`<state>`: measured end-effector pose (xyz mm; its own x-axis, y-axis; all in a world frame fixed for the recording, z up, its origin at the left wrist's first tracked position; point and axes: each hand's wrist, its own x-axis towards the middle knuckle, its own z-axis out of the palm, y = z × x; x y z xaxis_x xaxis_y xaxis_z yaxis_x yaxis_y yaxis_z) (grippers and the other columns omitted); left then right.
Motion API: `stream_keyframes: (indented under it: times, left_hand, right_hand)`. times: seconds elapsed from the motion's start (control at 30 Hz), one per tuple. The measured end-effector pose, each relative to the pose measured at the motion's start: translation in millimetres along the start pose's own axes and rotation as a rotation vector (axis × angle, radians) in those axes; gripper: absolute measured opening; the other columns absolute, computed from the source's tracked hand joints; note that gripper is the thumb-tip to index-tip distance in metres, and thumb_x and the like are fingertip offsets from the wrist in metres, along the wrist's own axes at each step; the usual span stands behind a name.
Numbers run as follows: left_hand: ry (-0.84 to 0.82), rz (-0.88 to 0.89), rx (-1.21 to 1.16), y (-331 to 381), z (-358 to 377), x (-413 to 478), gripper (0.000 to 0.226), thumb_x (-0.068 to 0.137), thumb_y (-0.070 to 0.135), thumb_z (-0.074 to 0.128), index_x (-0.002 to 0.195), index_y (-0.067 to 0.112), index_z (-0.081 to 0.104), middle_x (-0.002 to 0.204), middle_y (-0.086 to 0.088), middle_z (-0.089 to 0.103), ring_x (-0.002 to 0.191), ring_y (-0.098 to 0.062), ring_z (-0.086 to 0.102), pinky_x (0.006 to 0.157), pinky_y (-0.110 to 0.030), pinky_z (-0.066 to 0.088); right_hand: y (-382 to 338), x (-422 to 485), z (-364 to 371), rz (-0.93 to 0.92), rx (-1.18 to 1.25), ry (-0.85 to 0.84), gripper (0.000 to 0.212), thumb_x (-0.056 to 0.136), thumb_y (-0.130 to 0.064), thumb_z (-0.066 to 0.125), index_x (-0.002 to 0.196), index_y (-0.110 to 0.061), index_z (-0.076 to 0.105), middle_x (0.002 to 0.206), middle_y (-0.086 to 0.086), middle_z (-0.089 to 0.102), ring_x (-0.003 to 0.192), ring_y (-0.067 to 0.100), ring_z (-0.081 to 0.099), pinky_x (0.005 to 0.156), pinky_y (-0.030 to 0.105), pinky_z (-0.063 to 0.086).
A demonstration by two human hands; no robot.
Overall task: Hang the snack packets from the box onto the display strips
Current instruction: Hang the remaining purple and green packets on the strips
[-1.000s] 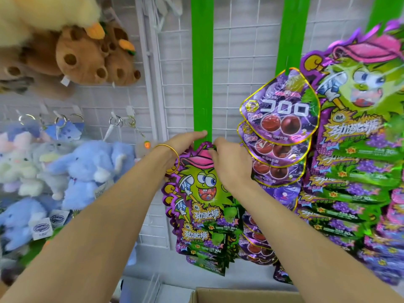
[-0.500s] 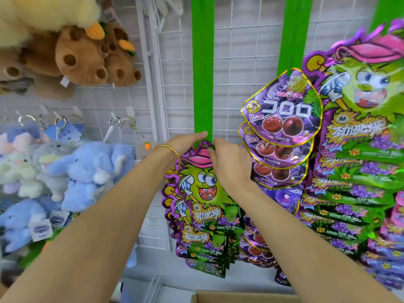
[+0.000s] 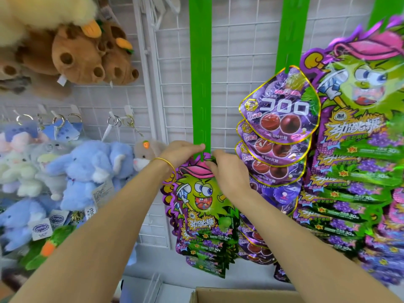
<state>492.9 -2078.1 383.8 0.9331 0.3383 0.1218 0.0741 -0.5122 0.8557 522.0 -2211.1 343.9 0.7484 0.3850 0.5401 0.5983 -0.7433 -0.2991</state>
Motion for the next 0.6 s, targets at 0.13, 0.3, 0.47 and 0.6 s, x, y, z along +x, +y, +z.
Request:
stream_keyframes:
  times: [0.13,0.3,0.47,0.6]
  left_hand:
    - [0.064,0.235,0.075,-21.0,8.7,-14.0,0.039,0.081,0.004,0.064,0.119,0.006,0.056,0.108,-0.008,0.063,0.098,-0.015,0.055,0.087,-0.018,0.042]
    - [0.438,0.503,0.191,-56.3,29.2,-55.4,0.055,0.069,0.007,0.059,0.124,0.008,0.051,0.122,-0.007,0.053,0.117,-0.015,0.042,0.102,-0.021,0.029]
    - [0.367,0.454,0.077,-109.0,86.6,-120.4,0.049,0.067,0.006,0.052,0.115,0.015,0.054,0.109,0.018,0.047,0.109,-0.022,0.051,0.089,-0.048,0.047]
    - [0.072,0.232,0.084,-154.7,129.3,-153.3,0.035,0.074,0.006,0.055,0.108,0.014,0.060,0.105,0.011,0.048,0.095,-0.010,0.055,0.088,-0.044,0.049]
  right_hand:
    - [3.3,-5.0,-2.3,-0.022,0.023,-0.012,0.031,0.093,-0.034,0.051,0.104,-0.006,0.053,0.098,0.019,0.064,0.094,0.037,0.059,0.069,0.039,0.044]
    - [6.8,-25.5,-4.5,-0.027,-0.081,0.009,0.029,0.093,-0.024,0.050,0.116,-0.007,0.051,0.112,0.013,0.056,0.107,0.031,0.054,0.082,0.038,0.044]
    - [39.7,-104.5,5.4,-0.122,0.089,0.345,0.034,0.080,-0.005,0.057,0.114,-0.006,0.058,0.110,0.011,0.058,0.101,0.028,0.054,0.087,0.036,0.046]
    - [89.4,-194.1,59.9,0.116,0.268,-0.032,0.024,0.086,-0.006,0.055,0.109,-0.011,0.060,0.107,0.007,0.059,0.085,0.026,0.062,0.073,0.038,0.052]
